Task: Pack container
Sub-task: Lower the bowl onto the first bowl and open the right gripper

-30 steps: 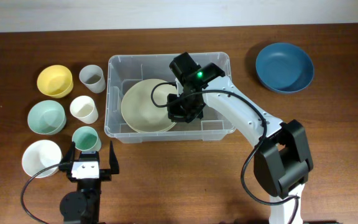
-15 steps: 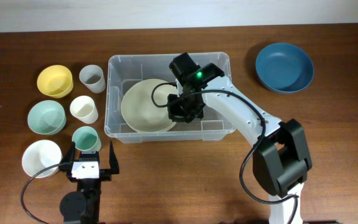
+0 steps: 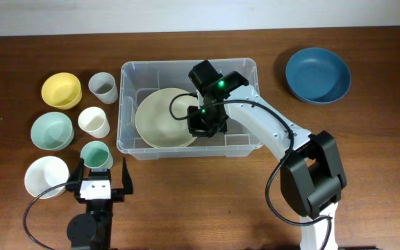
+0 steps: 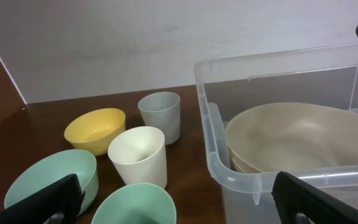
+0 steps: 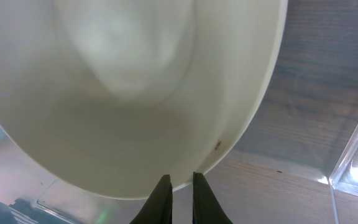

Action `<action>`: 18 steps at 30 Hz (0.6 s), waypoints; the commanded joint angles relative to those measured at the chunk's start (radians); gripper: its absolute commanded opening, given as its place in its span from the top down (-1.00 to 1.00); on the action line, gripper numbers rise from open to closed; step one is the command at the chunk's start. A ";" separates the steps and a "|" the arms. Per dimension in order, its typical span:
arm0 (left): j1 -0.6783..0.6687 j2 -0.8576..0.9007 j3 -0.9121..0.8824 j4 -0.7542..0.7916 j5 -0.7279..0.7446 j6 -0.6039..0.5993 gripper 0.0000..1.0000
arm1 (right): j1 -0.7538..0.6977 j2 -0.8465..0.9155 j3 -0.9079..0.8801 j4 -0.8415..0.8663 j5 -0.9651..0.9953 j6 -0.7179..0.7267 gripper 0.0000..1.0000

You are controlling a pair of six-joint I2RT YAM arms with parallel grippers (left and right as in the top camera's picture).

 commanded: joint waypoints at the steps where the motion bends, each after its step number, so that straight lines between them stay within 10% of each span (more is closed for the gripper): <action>1: 0.005 -0.006 -0.006 -0.002 -0.003 0.016 -0.99 | -0.002 0.008 0.012 0.000 0.024 0.009 0.82; 18: 0.005 -0.006 -0.006 -0.002 -0.003 0.016 -0.99 | -0.002 0.027 0.010 0.014 0.034 0.009 0.85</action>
